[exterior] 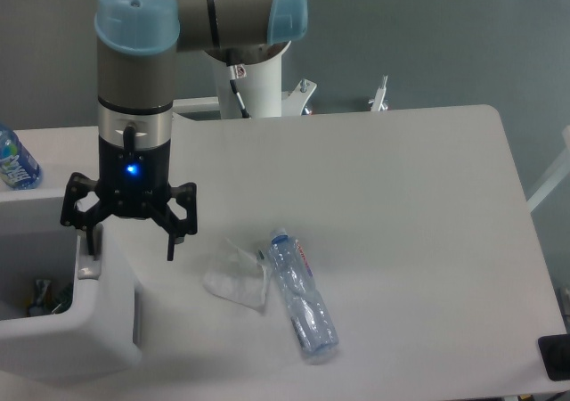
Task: Open the trash can
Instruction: 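Lower the gripper onto the grey lid tab and lift the lid open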
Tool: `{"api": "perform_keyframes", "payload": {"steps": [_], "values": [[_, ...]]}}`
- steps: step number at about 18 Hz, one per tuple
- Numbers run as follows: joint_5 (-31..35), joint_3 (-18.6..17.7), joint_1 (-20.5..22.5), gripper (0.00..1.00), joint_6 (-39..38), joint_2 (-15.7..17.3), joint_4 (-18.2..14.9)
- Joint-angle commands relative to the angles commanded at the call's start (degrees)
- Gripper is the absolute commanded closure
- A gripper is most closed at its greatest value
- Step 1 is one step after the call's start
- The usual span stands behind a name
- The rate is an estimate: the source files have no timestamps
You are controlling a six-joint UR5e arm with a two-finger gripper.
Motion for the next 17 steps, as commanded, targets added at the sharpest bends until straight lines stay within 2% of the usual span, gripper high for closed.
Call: {"api": "perform_keyframes", "payload": {"steps": [3,6,9,11,15,17], "values": [[1.8,3.6,3.5,0.00,-0.3,0.0,0.4],[9.3,5.8,7.5,0.00,0.2,0.6,0.5],[13.5,7.0,11.1,0.00,1.8,0.9,-0.1],[15.2,6.6,13.2,0.00,8.7,1.0,-1.1],[17.1,5.3,17.4,0.00,26.4,1.8,-7.8],[17.4,4.7,18.7,0.00,33.2,1.9,-9.3]]}}
